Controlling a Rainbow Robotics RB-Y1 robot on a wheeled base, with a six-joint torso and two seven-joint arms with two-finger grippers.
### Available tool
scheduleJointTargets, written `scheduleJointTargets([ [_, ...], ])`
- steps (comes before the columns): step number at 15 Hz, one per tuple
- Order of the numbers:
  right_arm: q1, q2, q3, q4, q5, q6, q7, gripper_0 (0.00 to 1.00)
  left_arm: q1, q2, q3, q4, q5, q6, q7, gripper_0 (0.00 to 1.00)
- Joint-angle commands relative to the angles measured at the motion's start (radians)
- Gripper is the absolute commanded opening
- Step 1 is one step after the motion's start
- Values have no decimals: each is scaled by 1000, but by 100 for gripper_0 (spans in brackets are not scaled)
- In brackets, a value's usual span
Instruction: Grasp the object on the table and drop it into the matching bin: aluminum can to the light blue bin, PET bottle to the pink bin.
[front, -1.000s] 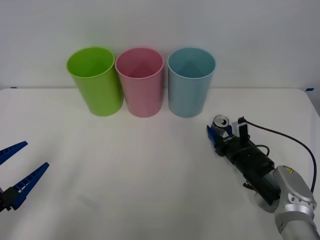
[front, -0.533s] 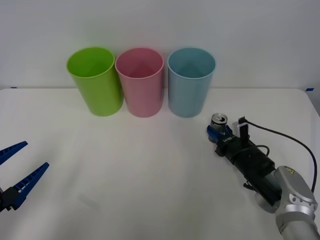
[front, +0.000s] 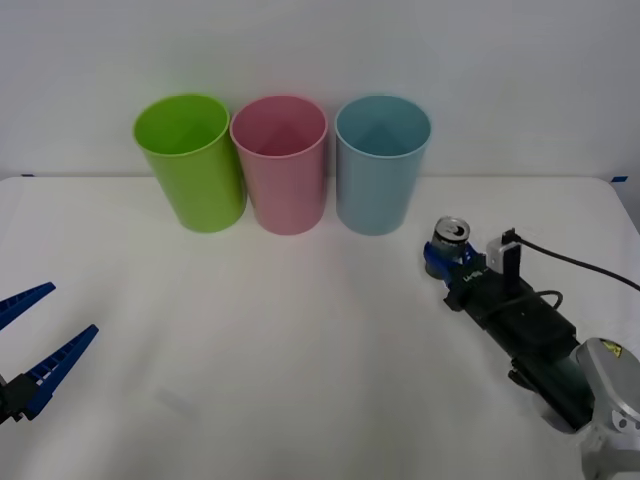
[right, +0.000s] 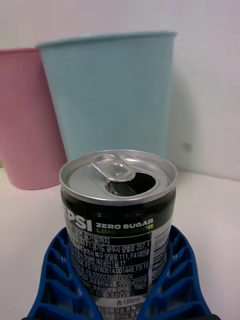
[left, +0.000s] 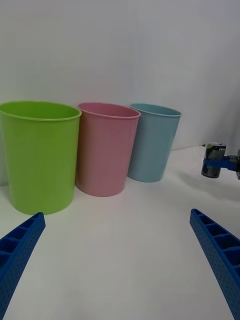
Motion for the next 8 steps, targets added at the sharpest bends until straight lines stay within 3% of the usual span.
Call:
scheduleJointTargets([
  [1, 81, -48, 75, -175, 0, 67, -128, 0, 0, 0, 0, 0, 0, 0, 0, 100],
  [8, 138, -155, 140, -431, 0, 94, -398, 0, 0, 0, 0, 0, 0, 0, 0, 100],
])
